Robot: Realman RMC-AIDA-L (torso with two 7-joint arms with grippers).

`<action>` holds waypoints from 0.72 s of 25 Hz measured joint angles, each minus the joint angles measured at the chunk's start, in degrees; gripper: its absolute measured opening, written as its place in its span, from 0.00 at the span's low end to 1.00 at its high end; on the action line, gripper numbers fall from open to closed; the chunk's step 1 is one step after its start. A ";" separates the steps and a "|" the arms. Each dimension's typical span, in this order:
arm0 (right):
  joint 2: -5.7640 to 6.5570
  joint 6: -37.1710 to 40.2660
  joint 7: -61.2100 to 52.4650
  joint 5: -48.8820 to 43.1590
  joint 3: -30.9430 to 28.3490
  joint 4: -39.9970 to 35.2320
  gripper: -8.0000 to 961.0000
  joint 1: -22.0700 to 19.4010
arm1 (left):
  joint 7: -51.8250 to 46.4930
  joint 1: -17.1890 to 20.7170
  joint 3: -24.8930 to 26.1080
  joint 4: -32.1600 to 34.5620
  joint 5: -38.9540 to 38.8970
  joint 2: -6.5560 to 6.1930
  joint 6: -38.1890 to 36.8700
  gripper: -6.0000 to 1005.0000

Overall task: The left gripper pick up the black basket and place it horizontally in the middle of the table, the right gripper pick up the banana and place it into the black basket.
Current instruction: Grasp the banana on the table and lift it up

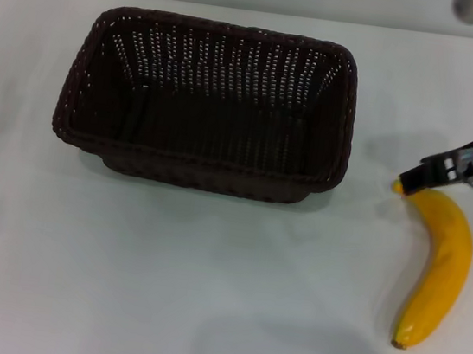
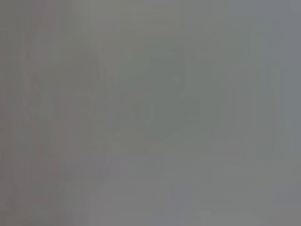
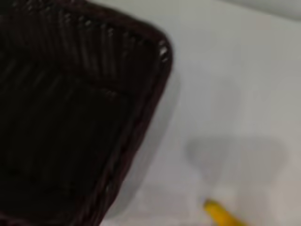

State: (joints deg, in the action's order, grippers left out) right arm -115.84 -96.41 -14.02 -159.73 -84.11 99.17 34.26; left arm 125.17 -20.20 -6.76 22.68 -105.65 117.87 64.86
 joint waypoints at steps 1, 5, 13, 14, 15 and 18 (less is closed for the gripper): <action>0.00 0.17 -0.49 0.08 0.64 -0.19 0.73 -0.09 | 0.00 0.00 0.00 0.00 0.00 0.00 0.00 0.78; 0.08 2.12 -1.46 0.07 2.23 -1.30 0.72 -1.36 | 1.16 -0.26 -0.08 -0.75 -0.37 0.00 -0.11 0.78; 0.46 5.28 -1.16 -1.43 2.04 -7.12 0.70 -3.04 | 1.24 -0.28 -0.31 -0.80 -0.37 -0.06 -0.10 0.78; 0.46 5.78 -0.98 -1.40 1.97 -8.03 0.70 -3.04 | 1.24 -0.28 -0.30 -0.80 -0.37 -0.07 -0.10 0.78; 0.45 6.19 -0.75 -1.45 1.93 -8.97 0.70 -3.02 | 1.24 -0.28 -0.30 -0.80 -0.37 -0.07 -0.10 0.78; 0.41 7.24 -0.42 -2.14 2.01 -11.16 0.69 -2.71 | 1.27 -0.49 -0.05 -0.88 -0.56 -0.13 -0.46 0.78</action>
State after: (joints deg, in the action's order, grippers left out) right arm -115.43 -89.17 -14.44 -161.87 -82.10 88.01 31.54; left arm 126.43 -20.68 -6.82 21.80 -106.21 117.74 64.40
